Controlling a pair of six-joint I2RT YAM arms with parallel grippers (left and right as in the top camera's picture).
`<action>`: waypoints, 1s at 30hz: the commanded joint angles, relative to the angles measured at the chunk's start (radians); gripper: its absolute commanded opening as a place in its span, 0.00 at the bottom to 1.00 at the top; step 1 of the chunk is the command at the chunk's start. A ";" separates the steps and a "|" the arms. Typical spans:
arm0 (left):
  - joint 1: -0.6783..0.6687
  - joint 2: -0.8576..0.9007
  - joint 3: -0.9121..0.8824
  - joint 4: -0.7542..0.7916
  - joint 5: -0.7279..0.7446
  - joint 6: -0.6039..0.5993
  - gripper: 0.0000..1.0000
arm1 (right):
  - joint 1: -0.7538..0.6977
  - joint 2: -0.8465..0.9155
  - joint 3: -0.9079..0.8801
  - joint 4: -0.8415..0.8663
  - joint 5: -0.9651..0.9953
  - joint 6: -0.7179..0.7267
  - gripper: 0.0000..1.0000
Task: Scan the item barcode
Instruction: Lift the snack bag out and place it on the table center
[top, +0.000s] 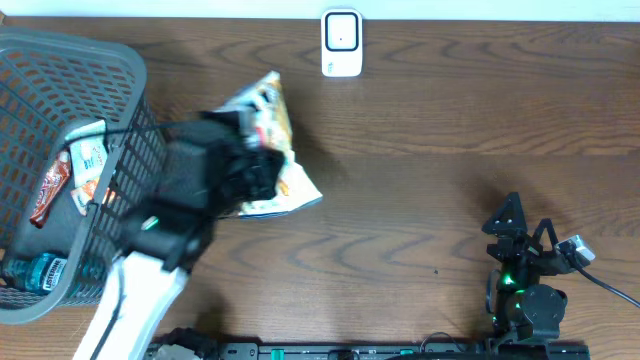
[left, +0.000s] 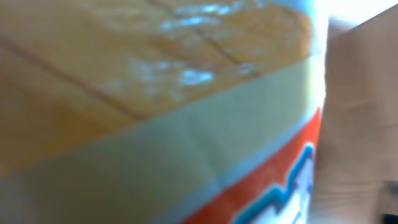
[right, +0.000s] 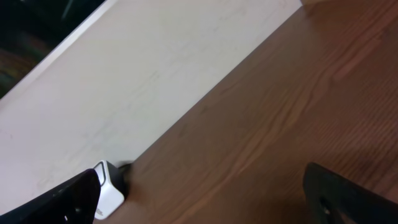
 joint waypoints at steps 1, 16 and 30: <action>-0.096 0.127 0.007 0.005 -0.244 0.032 0.08 | 0.008 -0.005 -0.002 -0.004 0.013 0.002 0.99; -0.134 0.596 0.007 0.119 -0.327 0.032 0.08 | 0.008 -0.005 -0.002 -0.004 0.013 0.002 0.99; -0.134 0.604 0.021 0.128 -0.327 0.029 0.96 | 0.008 -0.005 -0.002 -0.004 0.013 0.002 0.99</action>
